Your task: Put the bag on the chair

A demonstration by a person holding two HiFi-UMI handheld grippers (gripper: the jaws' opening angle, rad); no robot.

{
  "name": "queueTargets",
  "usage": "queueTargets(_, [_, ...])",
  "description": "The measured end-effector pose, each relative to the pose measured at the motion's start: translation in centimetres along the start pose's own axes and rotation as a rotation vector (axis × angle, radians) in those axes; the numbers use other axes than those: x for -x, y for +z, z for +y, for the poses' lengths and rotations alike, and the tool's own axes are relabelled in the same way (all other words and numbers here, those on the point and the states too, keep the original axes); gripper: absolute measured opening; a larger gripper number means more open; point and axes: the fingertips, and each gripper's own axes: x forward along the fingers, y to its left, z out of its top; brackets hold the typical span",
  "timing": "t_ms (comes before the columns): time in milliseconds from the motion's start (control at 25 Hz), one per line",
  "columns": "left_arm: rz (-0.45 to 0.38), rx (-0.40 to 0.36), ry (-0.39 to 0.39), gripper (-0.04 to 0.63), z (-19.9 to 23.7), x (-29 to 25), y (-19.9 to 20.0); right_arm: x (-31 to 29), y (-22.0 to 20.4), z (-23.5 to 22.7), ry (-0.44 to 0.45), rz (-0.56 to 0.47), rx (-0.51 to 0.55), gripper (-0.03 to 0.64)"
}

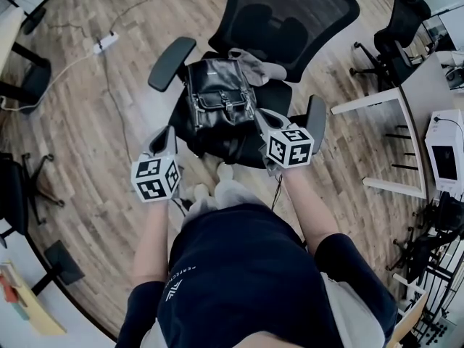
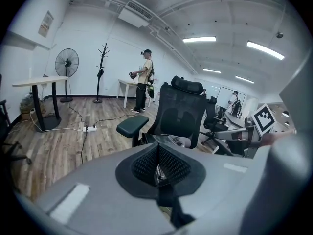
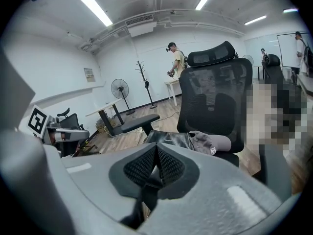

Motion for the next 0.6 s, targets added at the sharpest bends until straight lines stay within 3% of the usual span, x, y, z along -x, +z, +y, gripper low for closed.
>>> queueTargets(600, [0.008,0.033,0.032,0.017,0.6,0.4,-0.4,-1.8,0.4,0.2,0.018,0.014,0.032,0.002])
